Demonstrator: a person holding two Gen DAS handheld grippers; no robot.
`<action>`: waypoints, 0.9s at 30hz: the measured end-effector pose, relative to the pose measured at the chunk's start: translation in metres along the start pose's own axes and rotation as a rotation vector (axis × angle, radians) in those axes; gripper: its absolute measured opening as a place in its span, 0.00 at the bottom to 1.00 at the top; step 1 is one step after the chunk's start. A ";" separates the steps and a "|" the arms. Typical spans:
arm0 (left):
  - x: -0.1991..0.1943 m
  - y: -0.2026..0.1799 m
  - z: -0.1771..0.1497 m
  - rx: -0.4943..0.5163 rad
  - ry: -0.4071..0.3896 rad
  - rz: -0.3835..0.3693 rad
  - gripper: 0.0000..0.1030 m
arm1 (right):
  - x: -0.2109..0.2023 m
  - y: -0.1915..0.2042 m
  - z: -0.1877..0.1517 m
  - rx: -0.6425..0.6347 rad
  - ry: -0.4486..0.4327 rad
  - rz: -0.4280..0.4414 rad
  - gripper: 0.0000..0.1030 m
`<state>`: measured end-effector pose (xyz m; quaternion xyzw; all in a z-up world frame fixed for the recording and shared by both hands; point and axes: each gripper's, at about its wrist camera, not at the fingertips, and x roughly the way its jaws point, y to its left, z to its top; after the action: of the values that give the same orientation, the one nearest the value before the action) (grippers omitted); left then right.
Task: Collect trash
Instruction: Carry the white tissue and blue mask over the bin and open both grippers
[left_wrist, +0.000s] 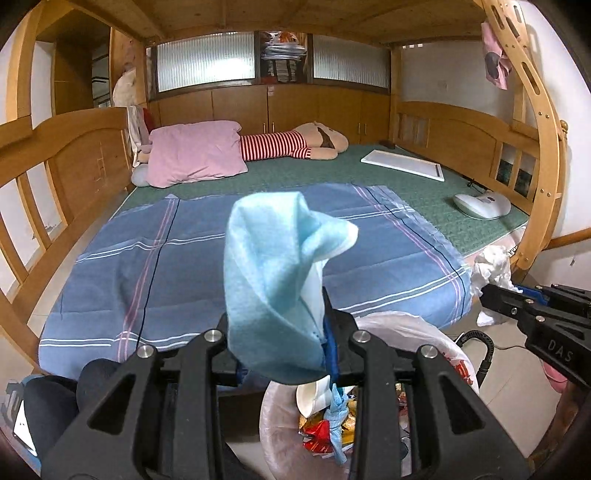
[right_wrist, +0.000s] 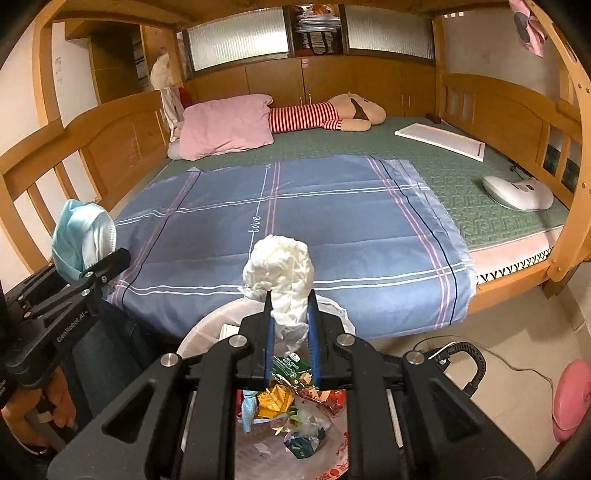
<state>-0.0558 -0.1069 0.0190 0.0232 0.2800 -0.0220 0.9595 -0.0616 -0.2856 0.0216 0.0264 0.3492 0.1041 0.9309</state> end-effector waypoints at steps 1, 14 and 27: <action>-0.001 0.000 0.000 0.001 -0.002 0.003 0.31 | -0.001 0.001 0.000 -0.004 -0.002 0.001 0.16; 0.000 0.003 -0.002 -0.013 0.014 0.006 0.31 | 0.012 0.003 -0.010 0.005 0.059 0.026 0.45; 0.017 -0.011 -0.017 0.025 0.124 -0.154 0.66 | -0.022 -0.030 0.000 0.196 -0.110 0.038 0.64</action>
<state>-0.0514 -0.1172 -0.0053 0.0150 0.3393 -0.0979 0.9354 -0.0720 -0.3199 0.0321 0.1294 0.3053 0.0853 0.9395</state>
